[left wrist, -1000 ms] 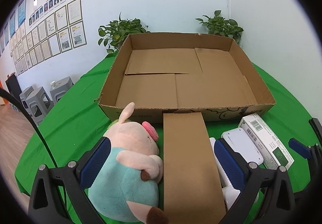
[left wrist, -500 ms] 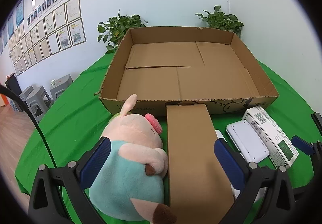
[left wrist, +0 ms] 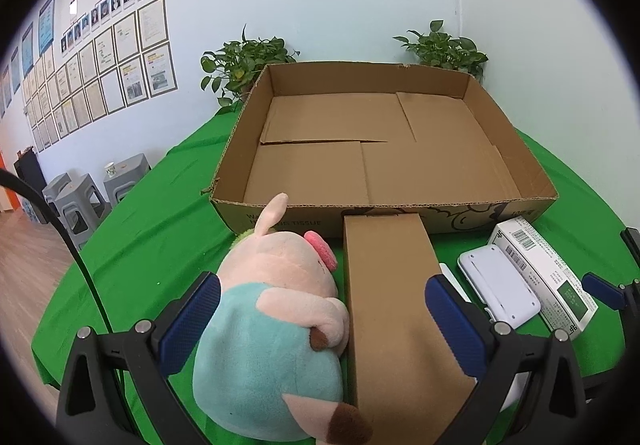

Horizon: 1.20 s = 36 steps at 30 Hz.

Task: Organize objects
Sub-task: 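Move the left tool toward the plush pig and open its fingers, then grasp the plush pig with the left tool and lift it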

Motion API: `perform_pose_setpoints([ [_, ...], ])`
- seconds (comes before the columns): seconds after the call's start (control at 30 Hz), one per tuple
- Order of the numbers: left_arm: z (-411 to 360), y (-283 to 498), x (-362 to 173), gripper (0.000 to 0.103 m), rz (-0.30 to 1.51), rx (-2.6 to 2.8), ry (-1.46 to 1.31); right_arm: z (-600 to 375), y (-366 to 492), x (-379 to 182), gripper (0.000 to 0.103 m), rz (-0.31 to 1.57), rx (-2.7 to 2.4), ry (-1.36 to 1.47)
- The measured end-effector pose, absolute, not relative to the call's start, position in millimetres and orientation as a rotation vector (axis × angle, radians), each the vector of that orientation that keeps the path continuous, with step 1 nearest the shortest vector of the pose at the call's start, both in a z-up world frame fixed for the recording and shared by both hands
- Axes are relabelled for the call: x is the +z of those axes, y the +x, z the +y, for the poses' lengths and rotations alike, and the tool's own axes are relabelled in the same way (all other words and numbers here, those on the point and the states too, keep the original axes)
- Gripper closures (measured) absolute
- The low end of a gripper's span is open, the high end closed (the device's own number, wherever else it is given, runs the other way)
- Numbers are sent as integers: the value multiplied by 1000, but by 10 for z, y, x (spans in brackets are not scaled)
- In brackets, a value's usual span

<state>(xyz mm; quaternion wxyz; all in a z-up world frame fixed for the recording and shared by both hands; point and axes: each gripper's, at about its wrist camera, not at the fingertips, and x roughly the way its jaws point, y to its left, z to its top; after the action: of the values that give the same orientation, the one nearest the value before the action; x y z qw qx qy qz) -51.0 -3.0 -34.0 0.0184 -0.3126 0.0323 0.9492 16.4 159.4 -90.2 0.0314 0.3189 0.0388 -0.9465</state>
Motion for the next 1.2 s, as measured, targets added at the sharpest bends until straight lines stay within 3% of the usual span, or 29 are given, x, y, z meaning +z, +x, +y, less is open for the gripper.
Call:
perform_pose_setpoints([
  [0.53,-351,-546,-337,1,-19,2915,-1041,1425,289,-742,0,147,-2823,856],
  [0.8,-458,-569,-526,2,-39,2809,-1150,1288,417,-539,0,62,-2674,756],
  [0.97,-580,-586,-672,24,-61,2780,-1232,1106,456,-408,0,41,-2533,718],
  [1.2,-972,-529,-645,36,-262,2710,-1194,824,309,-249,0,-68,-2415,731],
])
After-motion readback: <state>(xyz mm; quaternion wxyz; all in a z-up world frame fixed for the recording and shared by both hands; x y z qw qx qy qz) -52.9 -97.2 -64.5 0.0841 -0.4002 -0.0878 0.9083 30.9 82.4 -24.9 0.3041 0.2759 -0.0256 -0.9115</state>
